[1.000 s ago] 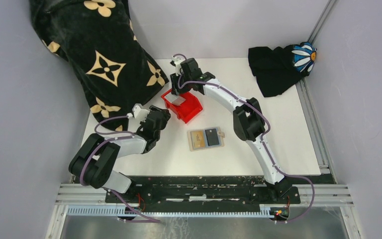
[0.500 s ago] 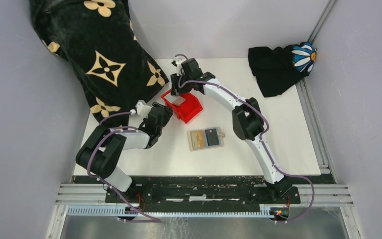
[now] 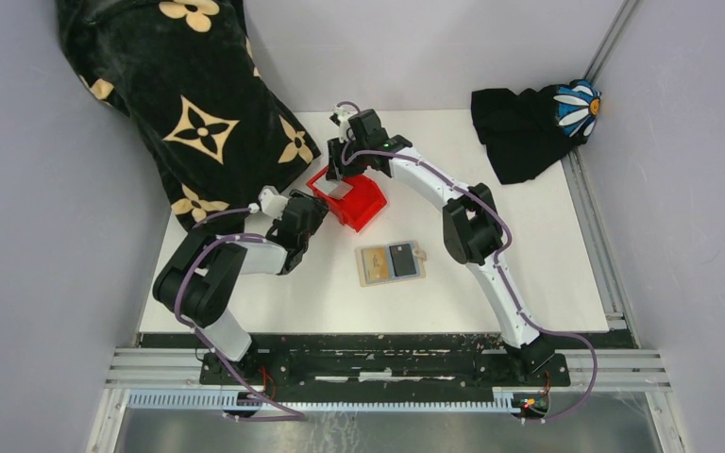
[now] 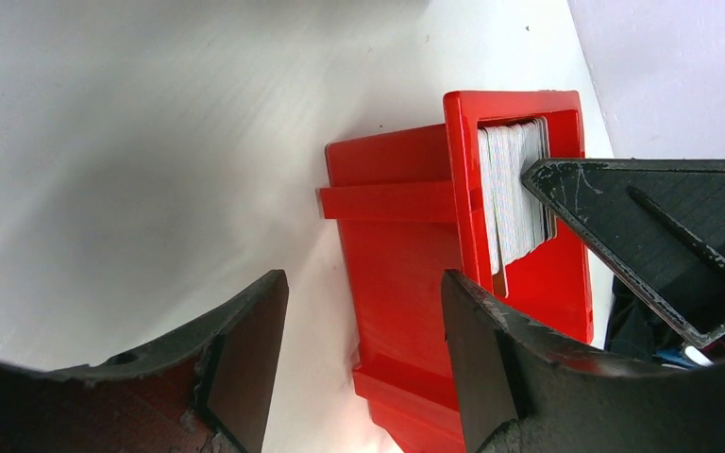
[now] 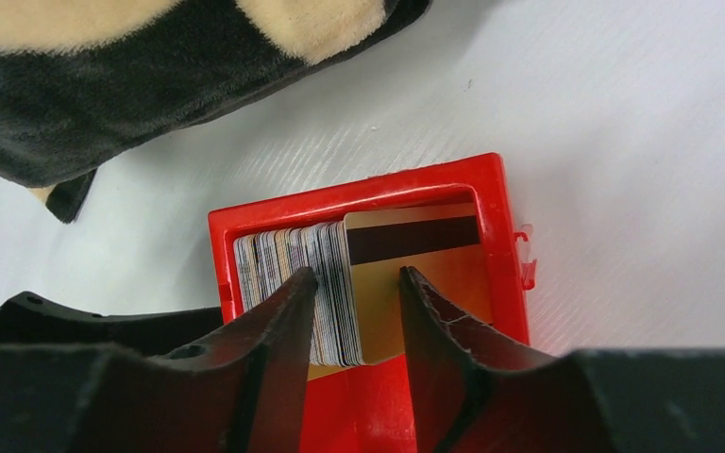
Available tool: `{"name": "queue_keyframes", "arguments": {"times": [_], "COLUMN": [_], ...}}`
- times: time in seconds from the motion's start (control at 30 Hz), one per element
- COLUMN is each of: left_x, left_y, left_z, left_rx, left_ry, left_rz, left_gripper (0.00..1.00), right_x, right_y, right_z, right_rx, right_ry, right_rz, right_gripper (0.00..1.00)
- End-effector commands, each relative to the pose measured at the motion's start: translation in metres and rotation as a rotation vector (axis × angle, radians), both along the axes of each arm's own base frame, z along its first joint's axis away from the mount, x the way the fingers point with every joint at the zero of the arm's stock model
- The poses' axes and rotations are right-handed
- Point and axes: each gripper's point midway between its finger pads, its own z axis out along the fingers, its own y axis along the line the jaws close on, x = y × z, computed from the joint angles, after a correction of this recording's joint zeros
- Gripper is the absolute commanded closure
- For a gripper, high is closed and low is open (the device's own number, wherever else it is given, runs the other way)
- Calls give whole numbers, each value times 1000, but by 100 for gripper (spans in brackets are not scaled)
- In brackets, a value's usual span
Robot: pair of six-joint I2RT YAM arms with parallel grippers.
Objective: Put the credit cards into the card holder
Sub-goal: Pick up the credit card from the storage box.
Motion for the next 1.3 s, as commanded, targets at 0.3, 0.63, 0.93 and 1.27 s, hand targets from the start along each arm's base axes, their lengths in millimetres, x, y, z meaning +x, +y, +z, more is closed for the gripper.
{"name": "queue_keyframes", "arguments": {"times": [0.3, 0.63, 0.93, 1.27], "left_x": [21, 19, 16, 14], "left_y": [8, 14, 16, 17], "left_z": [33, 42, 45, 49], "left_rx": [33, 65, 71, 76], "left_ry": [-103, -110, -109, -112], "left_rz": [28, 33, 36, 36], "left_gripper": [32, 32, 32, 32], "right_x": [-23, -26, -30, -33], "right_y": [-1, 3, 3, 4], "right_z": [-17, 21, 38, 53], "right_rx": [16, 50, 55, 70], "right_ry": [85, 25, -1, -20], "right_rz": [31, 34, 36, 37], "right_gripper": [71, 72, 72, 72]}}
